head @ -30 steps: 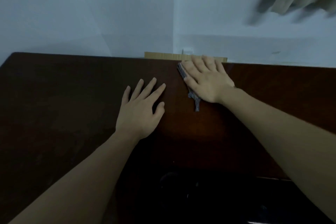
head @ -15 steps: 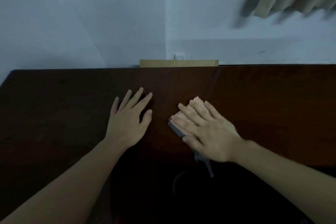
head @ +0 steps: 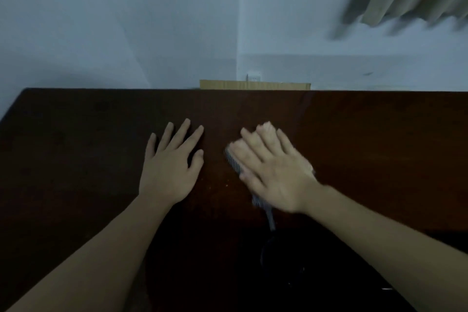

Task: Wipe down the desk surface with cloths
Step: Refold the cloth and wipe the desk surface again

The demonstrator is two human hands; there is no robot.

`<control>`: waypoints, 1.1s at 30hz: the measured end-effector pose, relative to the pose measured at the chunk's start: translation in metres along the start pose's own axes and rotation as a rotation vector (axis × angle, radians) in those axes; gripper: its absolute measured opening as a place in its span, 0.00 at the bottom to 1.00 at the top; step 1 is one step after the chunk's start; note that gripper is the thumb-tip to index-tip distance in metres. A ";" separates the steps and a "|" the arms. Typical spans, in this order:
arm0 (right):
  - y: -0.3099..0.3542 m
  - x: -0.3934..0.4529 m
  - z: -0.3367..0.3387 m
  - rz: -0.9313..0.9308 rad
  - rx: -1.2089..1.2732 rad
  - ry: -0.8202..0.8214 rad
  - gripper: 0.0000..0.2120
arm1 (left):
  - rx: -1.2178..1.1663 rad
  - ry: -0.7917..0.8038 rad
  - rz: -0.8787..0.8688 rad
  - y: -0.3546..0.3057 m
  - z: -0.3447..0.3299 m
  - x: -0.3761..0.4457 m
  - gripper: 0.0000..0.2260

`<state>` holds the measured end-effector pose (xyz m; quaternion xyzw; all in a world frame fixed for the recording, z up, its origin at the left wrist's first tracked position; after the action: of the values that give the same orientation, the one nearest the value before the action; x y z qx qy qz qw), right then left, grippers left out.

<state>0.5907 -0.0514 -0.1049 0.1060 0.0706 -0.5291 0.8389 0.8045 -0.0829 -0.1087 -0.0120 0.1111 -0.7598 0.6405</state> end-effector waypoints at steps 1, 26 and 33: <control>0.009 -0.015 -0.004 0.059 -0.004 0.012 0.29 | -0.008 -0.005 -0.002 0.001 0.000 0.000 0.25; -0.020 0.010 0.002 0.263 -0.091 0.006 0.28 | -0.020 -0.064 0.025 0.004 -0.002 0.001 0.24; -0.054 0.103 0.027 -0.044 -0.002 -0.030 0.28 | -0.018 -0.054 0.036 0.003 -0.003 -0.002 0.27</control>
<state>0.5861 -0.1705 -0.1084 0.0958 0.0607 -0.5487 0.8283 0.8077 -0.0814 -0.1121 -0.0365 0.1007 -0.7467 0.6565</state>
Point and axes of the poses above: each hand's wrist, its own x-axis towards the middle knuckle, its own z-axis out of the back of the hand, y = z × x, the point moved 5 cm from there along x, towards the middle knuckle, and after that the axes turned 2 degrees about -z, right-handed, at the moved point
